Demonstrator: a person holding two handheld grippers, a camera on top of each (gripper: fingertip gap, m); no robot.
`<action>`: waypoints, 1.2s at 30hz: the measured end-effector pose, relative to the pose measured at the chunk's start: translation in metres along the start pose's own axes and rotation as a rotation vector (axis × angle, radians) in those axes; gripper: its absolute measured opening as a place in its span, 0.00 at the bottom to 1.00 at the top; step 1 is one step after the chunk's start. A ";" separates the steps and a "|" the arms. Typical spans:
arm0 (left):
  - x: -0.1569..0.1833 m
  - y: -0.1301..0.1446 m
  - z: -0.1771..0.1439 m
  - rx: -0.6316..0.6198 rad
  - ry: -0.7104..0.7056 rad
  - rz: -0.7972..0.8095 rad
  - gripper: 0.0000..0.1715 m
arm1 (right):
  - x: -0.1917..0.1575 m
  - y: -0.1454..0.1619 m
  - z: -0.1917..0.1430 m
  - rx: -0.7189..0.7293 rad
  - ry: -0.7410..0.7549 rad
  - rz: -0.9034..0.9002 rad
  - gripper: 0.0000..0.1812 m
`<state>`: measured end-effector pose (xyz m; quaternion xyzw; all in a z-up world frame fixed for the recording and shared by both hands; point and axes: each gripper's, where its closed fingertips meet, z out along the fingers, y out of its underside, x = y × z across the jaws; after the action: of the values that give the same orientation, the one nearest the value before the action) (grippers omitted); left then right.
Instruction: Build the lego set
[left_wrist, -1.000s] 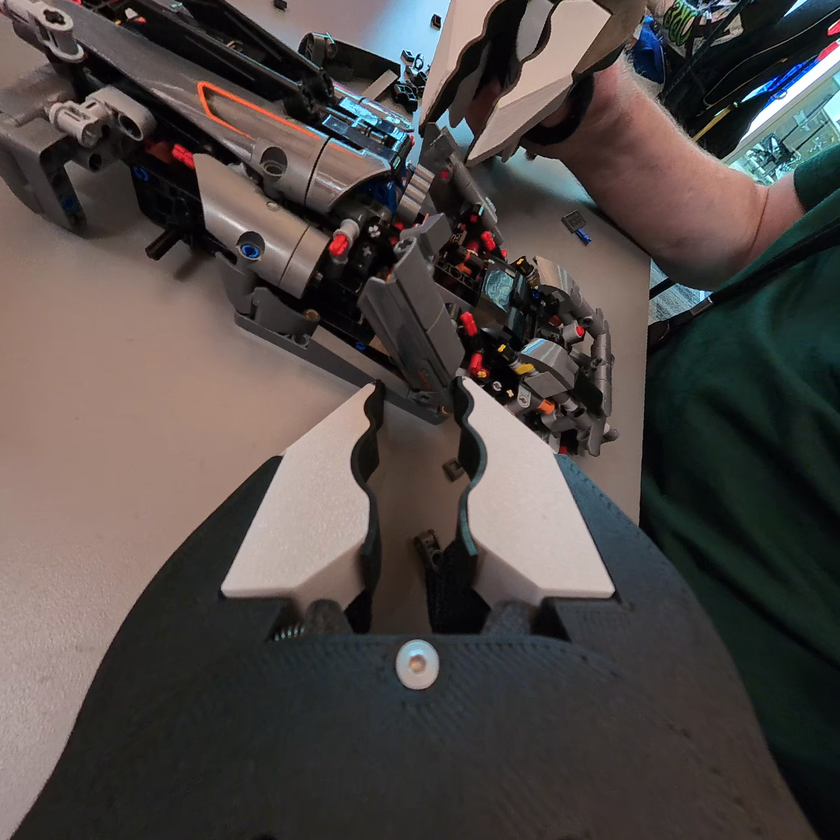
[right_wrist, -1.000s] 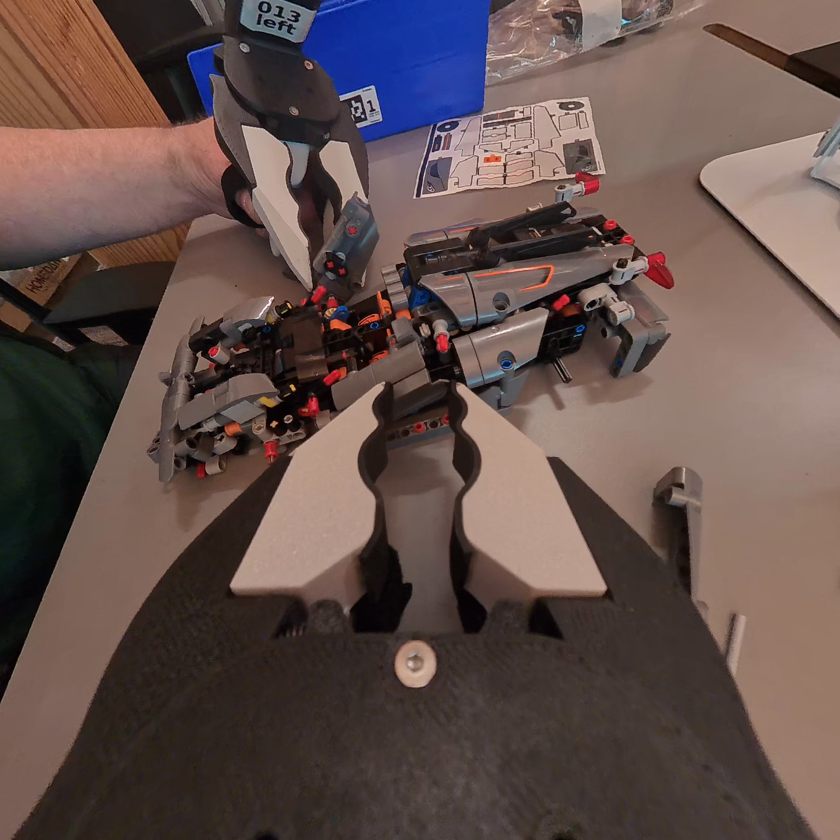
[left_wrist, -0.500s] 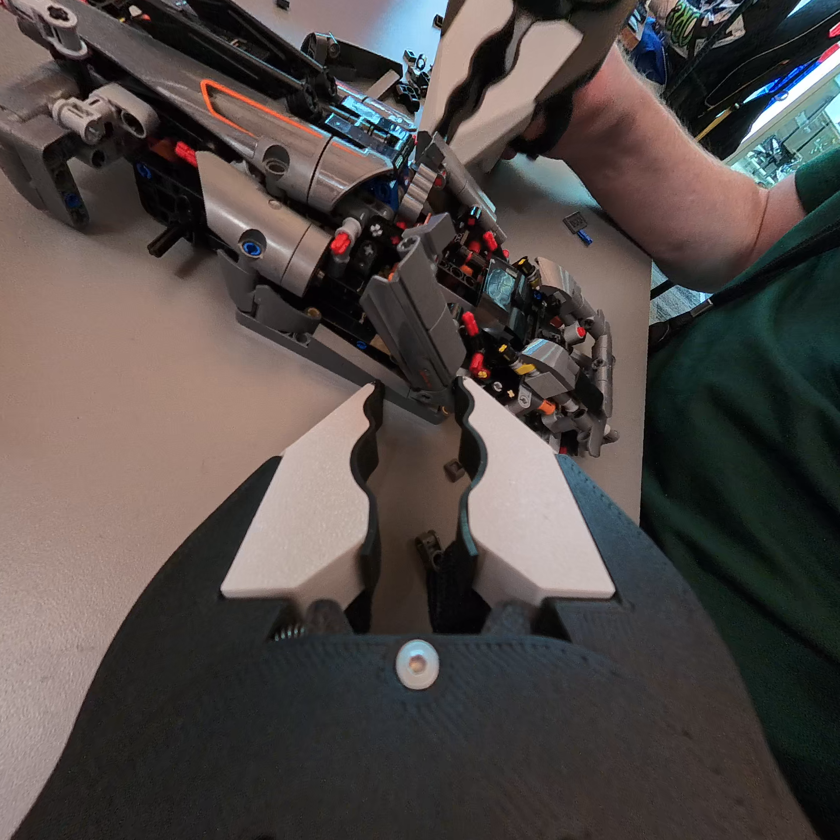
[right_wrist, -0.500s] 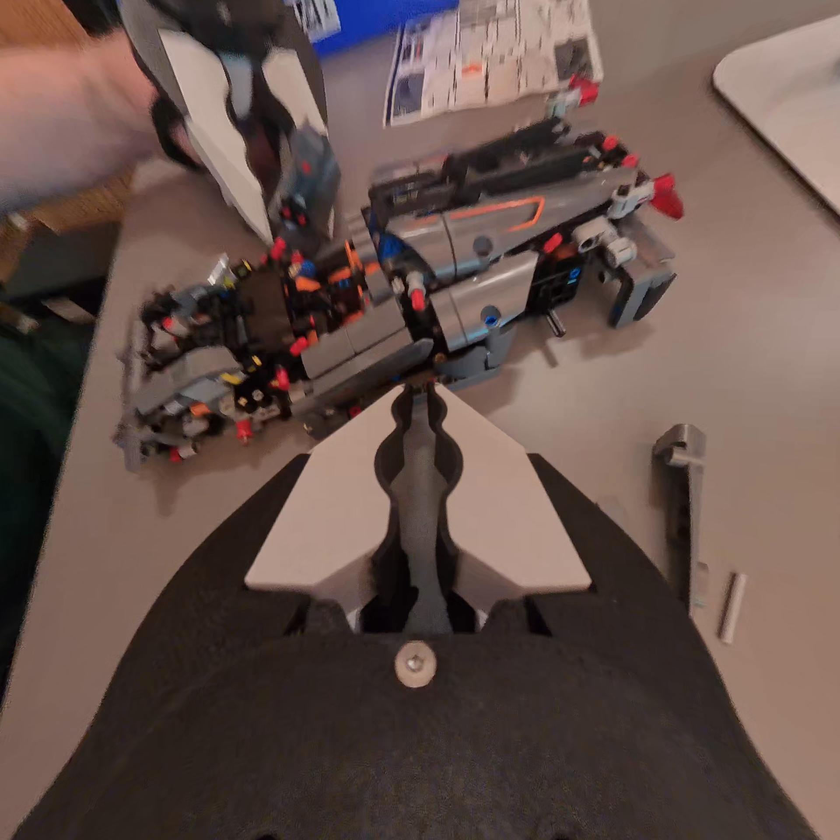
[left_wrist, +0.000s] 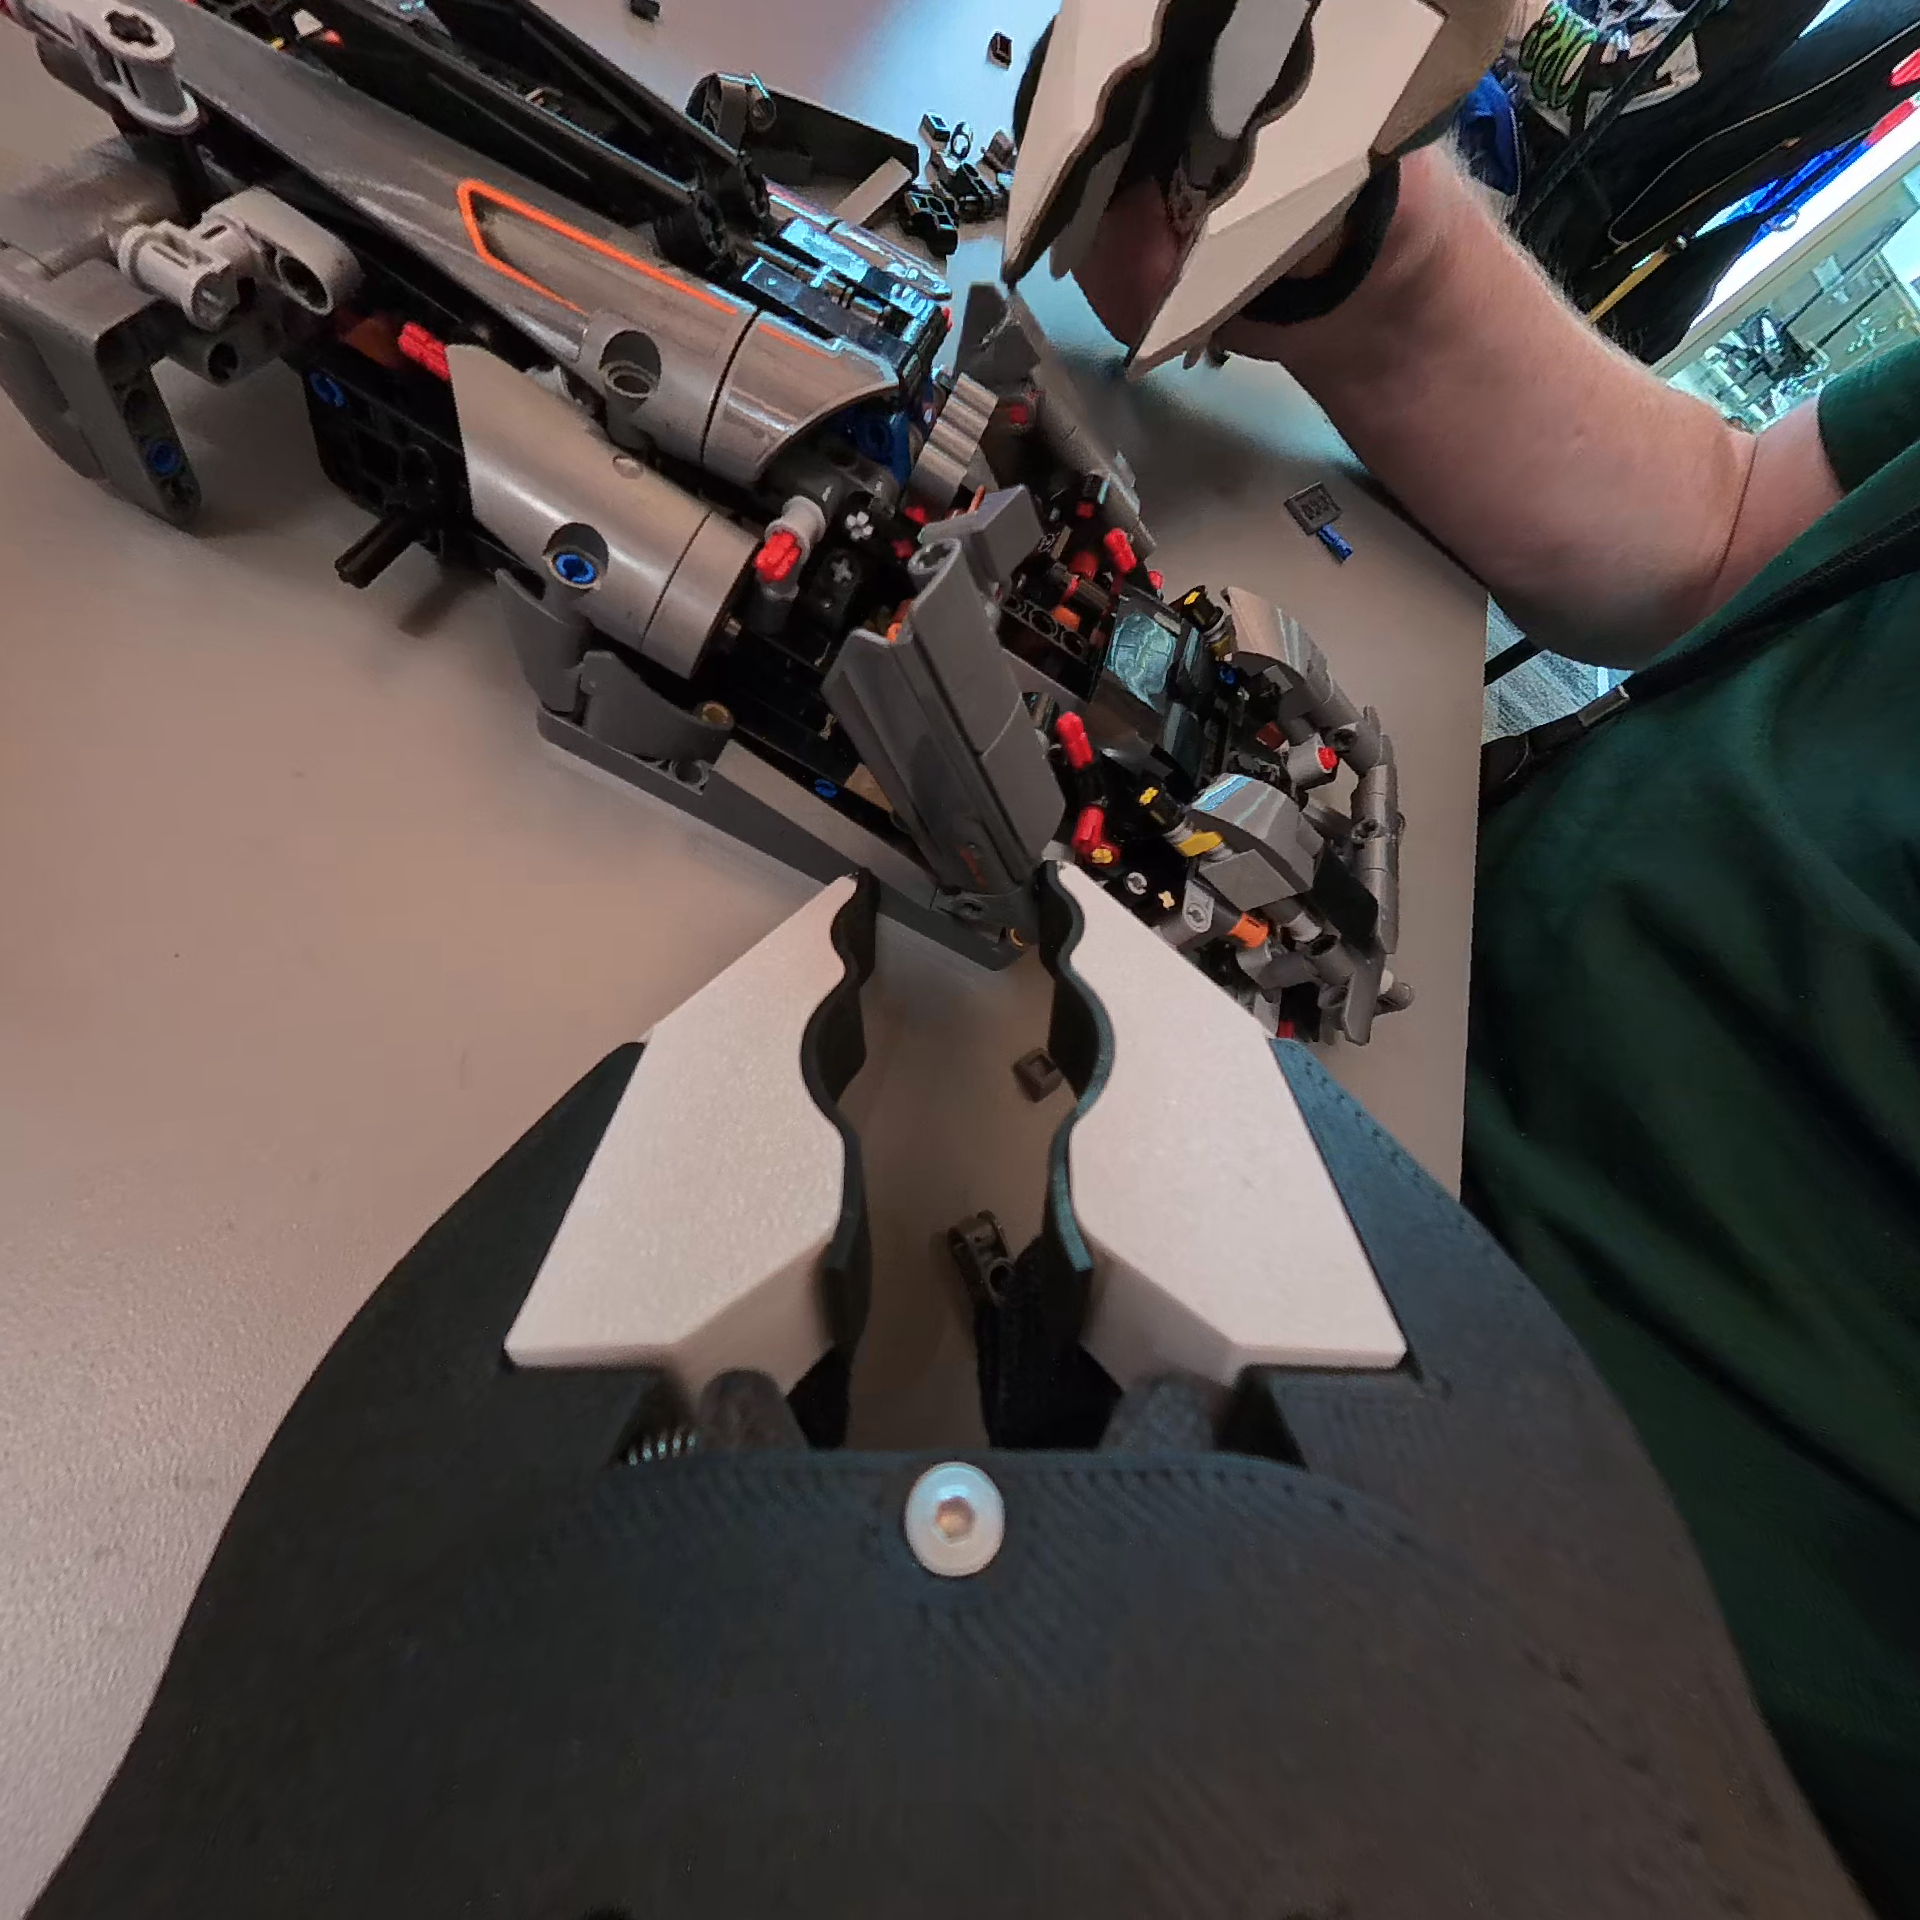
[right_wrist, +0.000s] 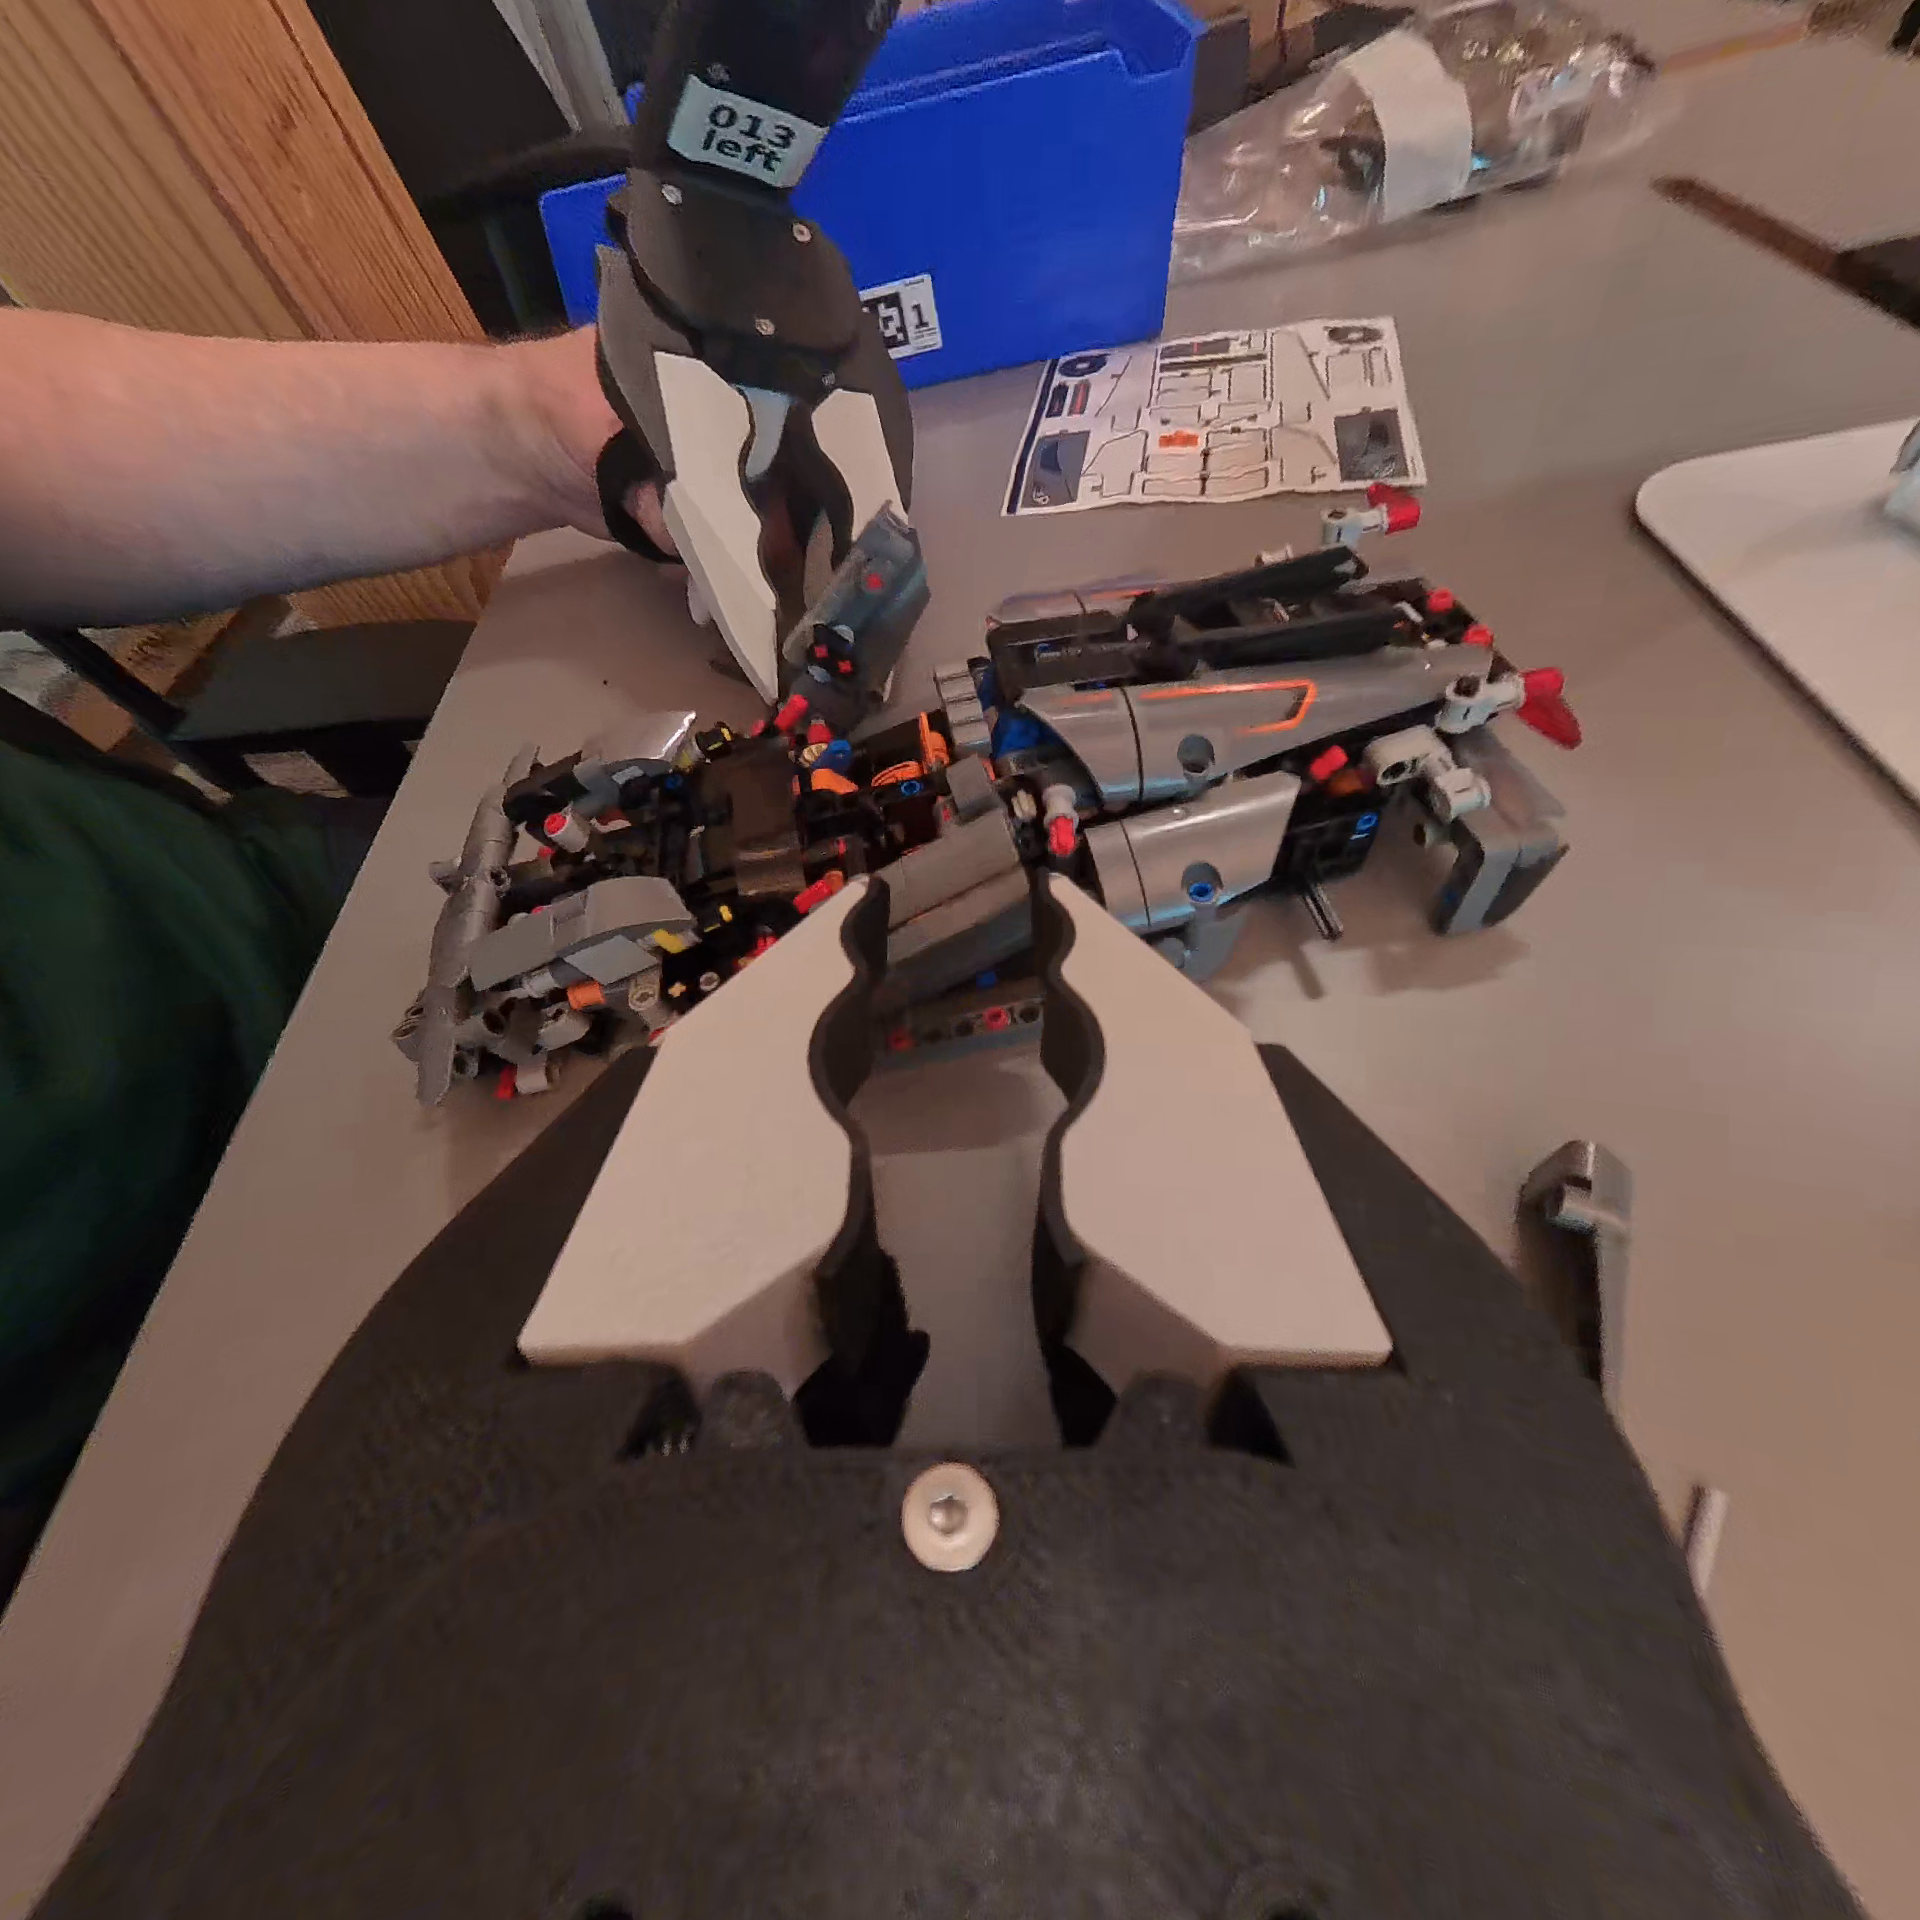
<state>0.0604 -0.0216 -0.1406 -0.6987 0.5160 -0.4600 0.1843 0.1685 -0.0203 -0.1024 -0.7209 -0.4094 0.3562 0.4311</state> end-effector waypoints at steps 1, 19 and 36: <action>0.000 0.000 0.000 0.000 0.000 0.000 0.17 | 0.000 0.000 0.001 0.002 0.011 -0.017 0.12; 0.000 0.000 0.000 0.000 0.004 -0.006 0.17 | 0.001 0.010 0.009 -0.063 0.048 -0.071 0.11; 0.000 0.000 0.000 0.000 0.002 -0.006 0.17 | 0.002 0.010 0.009 -0.064 0.058 -0.070 0.13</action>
<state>0.0605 -0.0212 -0.1405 -0.6997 0.5142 -0.4613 0.1824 0.1643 -0.0180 -0.1156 -0.7294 -0.4329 0.3068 0.4318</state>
